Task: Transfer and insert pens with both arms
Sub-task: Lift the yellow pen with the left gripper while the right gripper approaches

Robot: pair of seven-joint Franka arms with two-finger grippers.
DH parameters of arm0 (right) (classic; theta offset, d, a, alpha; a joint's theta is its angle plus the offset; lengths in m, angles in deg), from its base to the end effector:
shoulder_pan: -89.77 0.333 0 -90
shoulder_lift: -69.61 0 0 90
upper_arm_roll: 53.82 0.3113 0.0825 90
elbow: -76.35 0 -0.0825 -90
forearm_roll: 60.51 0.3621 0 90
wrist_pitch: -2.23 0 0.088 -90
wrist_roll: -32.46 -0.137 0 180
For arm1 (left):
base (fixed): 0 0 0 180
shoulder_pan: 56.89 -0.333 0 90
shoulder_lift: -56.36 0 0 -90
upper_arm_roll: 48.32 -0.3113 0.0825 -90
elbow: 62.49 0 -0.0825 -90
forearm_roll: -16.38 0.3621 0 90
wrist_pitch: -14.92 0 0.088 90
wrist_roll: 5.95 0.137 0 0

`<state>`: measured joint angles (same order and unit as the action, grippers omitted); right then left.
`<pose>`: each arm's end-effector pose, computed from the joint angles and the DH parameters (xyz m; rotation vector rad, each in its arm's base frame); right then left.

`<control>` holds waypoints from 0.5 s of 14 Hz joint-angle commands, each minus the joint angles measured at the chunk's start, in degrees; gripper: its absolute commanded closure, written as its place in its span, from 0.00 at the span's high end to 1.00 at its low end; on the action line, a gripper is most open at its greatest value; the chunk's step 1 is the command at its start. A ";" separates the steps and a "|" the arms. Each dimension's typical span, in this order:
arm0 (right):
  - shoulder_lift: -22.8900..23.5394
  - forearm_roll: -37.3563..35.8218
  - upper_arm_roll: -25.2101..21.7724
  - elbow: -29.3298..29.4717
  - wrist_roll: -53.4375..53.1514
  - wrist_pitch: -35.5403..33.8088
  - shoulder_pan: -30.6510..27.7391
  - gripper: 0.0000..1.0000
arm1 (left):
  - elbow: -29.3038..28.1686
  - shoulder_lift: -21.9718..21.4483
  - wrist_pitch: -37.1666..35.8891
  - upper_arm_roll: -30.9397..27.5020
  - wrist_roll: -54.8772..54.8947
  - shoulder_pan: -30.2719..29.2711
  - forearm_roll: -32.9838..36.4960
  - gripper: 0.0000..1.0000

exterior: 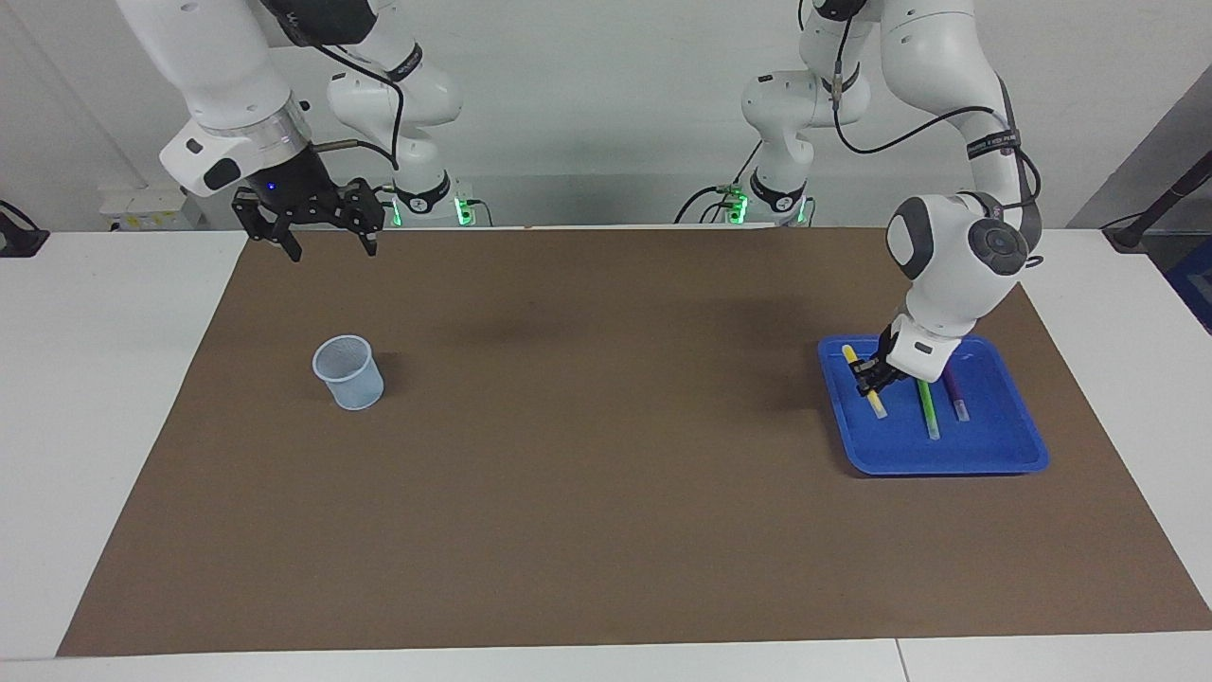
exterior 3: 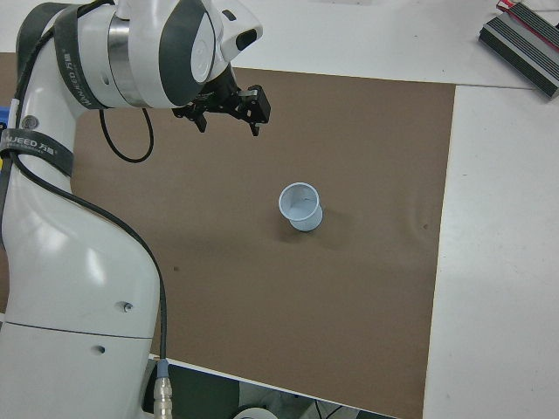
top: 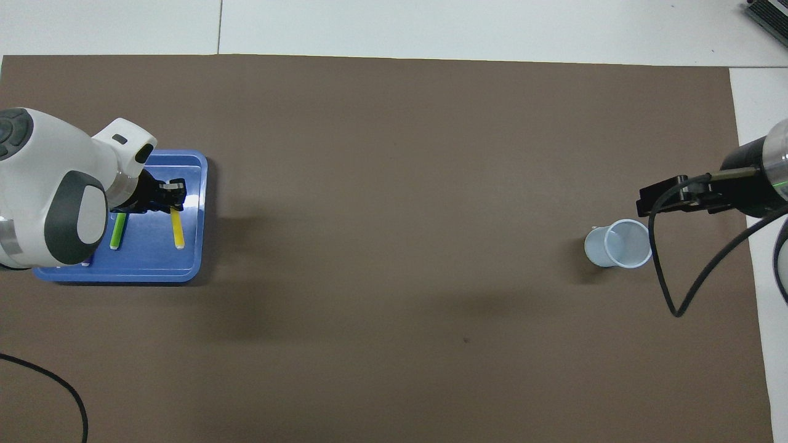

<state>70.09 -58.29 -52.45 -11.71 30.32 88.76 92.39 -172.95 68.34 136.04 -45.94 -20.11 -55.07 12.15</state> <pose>0.5265 0.0422 0.5954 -3.1036 -0.0527 0.0576 0.5782 -0.0470 0.3571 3.0568 0.3276 -0.0524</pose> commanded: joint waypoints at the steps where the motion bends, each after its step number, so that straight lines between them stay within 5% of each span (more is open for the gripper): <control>1: -1.44 1.21 -0.31 -1.85 0.03 1.28 -0.25 1.00 | 1.30 -2.13 -2.65 0.16 -8.22 1.43 -3.59 0.00; 7: -1.44 1.21 -0.31 -1.85 0.03 1.28 -0.25 1.00 | 1.21 -5.64 -2.56 4.82 -29.75 1.62 -10.35 0.00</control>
<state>70.09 -58.29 -52.45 -11.71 30.32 88.76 92.39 -171.47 64.37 134.43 -41.84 -42.98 -54.09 4.41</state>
